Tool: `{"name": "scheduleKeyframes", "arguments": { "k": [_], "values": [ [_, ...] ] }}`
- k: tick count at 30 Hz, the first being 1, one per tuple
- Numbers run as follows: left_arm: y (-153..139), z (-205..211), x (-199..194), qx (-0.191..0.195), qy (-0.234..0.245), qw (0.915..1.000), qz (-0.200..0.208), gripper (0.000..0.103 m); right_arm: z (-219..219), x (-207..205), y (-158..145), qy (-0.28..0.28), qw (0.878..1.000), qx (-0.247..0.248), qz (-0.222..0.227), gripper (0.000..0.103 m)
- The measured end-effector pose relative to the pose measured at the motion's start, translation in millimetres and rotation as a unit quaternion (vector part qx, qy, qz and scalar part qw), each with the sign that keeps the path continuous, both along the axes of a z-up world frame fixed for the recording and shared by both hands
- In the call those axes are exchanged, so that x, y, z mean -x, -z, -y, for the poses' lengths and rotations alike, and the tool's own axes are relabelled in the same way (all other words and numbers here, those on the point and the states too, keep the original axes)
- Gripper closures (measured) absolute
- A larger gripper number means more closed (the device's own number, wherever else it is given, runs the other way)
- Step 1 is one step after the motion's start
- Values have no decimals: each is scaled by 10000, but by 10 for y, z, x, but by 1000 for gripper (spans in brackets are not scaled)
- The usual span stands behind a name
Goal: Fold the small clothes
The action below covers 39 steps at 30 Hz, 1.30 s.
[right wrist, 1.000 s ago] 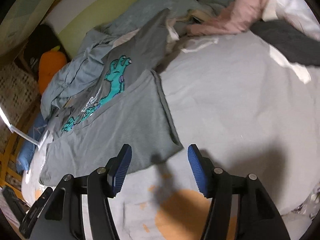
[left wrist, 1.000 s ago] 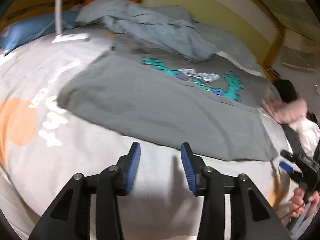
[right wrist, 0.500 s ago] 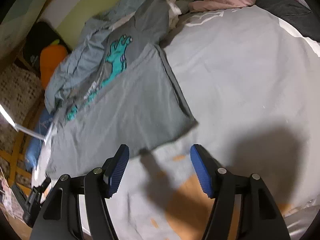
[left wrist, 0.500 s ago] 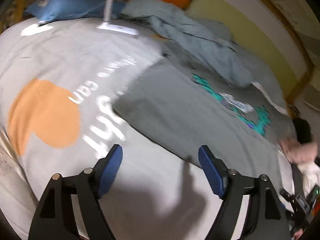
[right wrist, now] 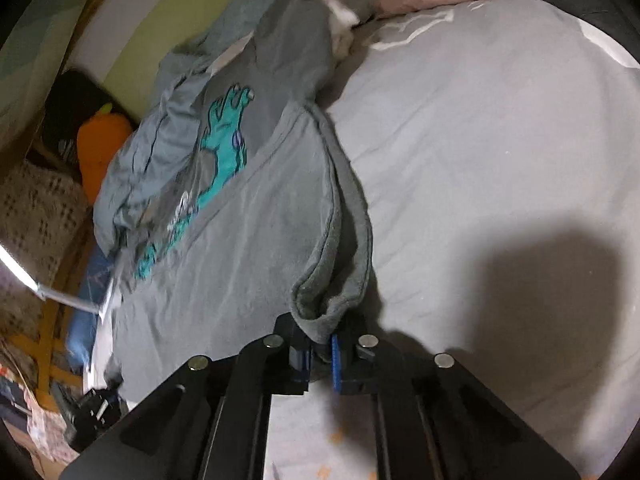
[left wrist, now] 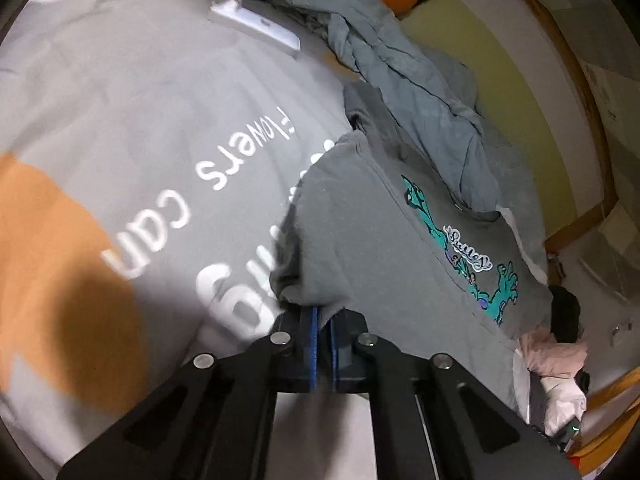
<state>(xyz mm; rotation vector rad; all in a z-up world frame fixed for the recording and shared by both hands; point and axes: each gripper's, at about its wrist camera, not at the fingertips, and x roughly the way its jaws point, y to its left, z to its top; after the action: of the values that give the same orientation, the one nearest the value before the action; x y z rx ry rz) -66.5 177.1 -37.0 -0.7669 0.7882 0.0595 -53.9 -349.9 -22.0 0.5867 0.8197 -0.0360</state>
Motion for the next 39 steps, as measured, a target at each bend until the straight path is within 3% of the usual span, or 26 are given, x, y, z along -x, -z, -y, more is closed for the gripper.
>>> {"name": "scheduleKeyframes", "arguments": {
  "k": [1, 2, 4, 9, 11, 15, 17, 18, 20, 21, 24, 27, 31, 35, 39],
  "values": [
    [-106, 63, 72, -343, 19, 9994, 12, 100, -50, 79, -110, 51, 9991, 362, 199, 100],
    [-263, 171, 156, -818, 31, 9966, 101, 100, -167, 209, -285, 206, 9936, 1030, 406, 102],
    [-499, 306, 370, -1460, 79, 9891, 174, 99, -240, 385, -417, 236, 9904, 1246, 551, 102],
    [-610, 243, 773, -1852, 45, 9827, -35, 99, -247, 1091, -478, 546, 9907, 1119, 550, 102],
    [-465, 220, 756, -1959, 156, 9799, -329, 99, -234, 1242, -354, 568, 9941, 892, 243, 102],
    [-142, 324, 558, -1992, 750, 9723, -961, 96, -324, 1197, 67, 549, 9889, 1231, -629, 101],
    [-285, 362, 602, -2042, 854, 9732, -624, 83, -324, 1169, 36, 559, 9875, 1281, -735, 100],
    [-405, 381, 615, -2161, 911, 9713, -391, 70, -343, 1186, -54, 642, 9856, 1443, -606, 91],
    [-601, 387, 572, -2350, 994, 9668, -133, 53, -412, 1184, -248, 787, 9765, 1968, -388, 68],
    [-701, 366, 501, -2419, 1068, 9644, -9, 51, -440, 1169, -335, 768, 9744, 2101, -247, 50],
    [-884, 292, 151, -2655, 1232, 9562, 33, 51, -506, 1015, -637, 470, 9731, 2242, 246, 47],
    [-966, 87, -364, -2643, 1134, 9576, -180, 51, -595, 667, -865, 72, 9747, 2172, 519, 47],
    [-887, -313, -1107, -2004, 1172, 9714, -493, 50, -822, 96, -1029, -749, 9794, 1763, 635, 46],
    [-601, -581, -1685, -1683, 971, 9768, -905, 51, -1152, -553, -927, -1396, 9774, 1526, 446, 44],
    [-281, -717, -2098, -1009, 1290, 9803, -1102, 51, -1542, -971, -663, -1746, 9695, 1716, 64, 44]
  ]
}}
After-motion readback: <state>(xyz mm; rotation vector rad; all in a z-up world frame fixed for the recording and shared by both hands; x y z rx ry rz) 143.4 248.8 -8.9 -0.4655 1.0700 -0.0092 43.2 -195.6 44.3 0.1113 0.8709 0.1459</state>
